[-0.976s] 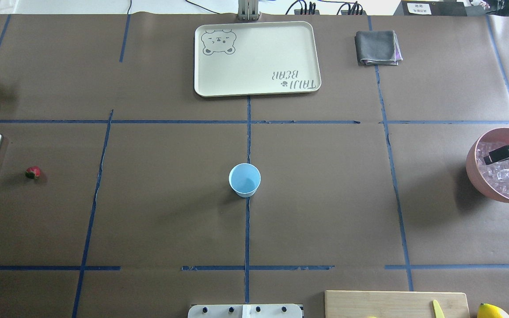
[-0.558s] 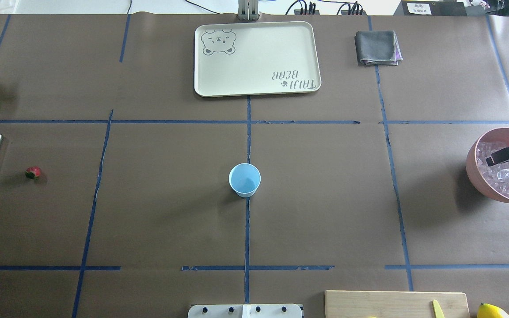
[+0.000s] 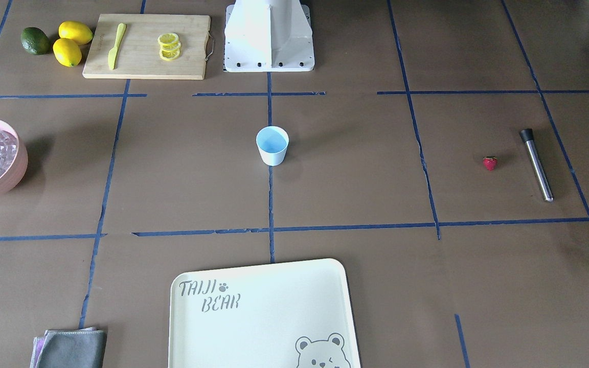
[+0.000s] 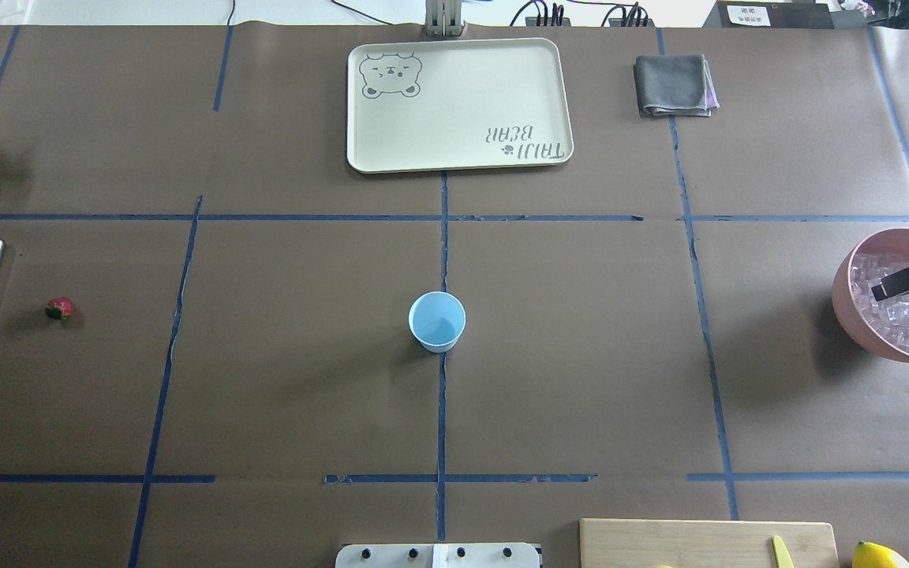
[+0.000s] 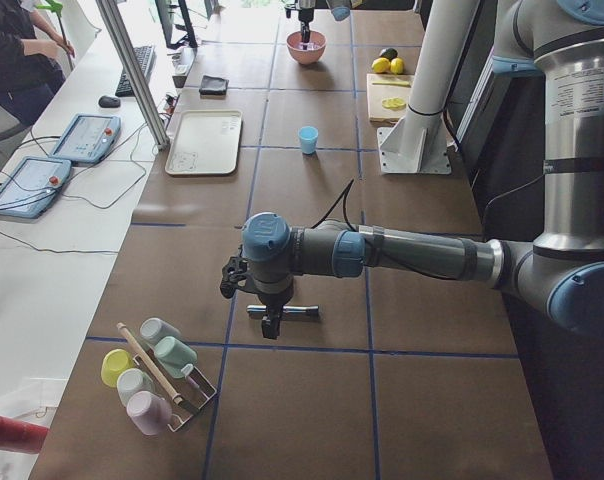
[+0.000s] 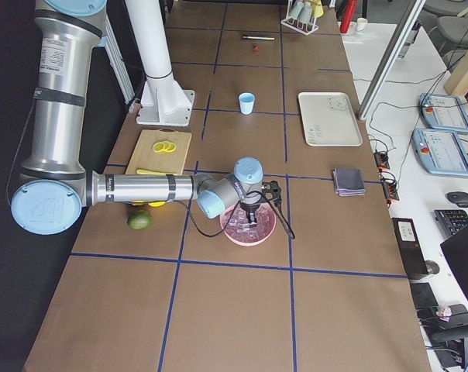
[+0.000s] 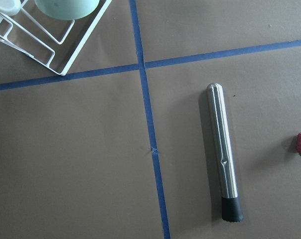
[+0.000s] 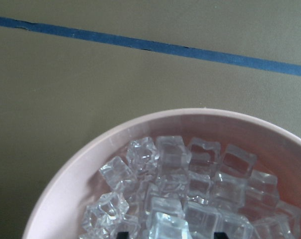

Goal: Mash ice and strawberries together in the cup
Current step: 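Close the right gripper on an ice cube in the bowl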

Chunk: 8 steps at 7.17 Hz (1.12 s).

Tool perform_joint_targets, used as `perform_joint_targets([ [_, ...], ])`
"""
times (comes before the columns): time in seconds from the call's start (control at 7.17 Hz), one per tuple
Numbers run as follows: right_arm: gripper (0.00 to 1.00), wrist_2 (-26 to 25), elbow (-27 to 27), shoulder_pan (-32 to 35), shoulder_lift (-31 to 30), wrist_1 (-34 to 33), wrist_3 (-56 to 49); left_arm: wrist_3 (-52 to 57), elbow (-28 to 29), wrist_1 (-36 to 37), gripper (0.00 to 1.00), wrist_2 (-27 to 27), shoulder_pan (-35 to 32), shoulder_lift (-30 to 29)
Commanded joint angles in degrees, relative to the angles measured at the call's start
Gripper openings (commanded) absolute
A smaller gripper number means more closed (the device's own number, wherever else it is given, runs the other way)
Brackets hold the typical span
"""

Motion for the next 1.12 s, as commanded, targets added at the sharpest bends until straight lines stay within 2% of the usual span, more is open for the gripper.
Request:
perform_joint_targets([
  [0.0, 0.49, 0.00, -0.08, 0.00, 0.19, 0.00, 0.00, 0.00, 0.21, 0.06, 1.00, -0.06, 0.00, 0.01],
  [0.28, 0.19, -0.09, 0.00, 0.00, 0.19, -0.08, 0.00, 0.00, 0.30, 0.07, 1.00, 0.03, 0.00, 0.01],
  [0.7, 0.04, 0.09, 0.09, 0.08, 0.28, -0.08, 0.00, 0.00, 0.30, 0.07, 1.00, 0.03, 0.09, 0.01],
  [0.98, 0.02, 0.79, 3.76, 1.65, -0.07, -0.70, -0.09, 0.00, 0.21, -0.02, 1.00, -0.06, 0.09, 0.01],
])
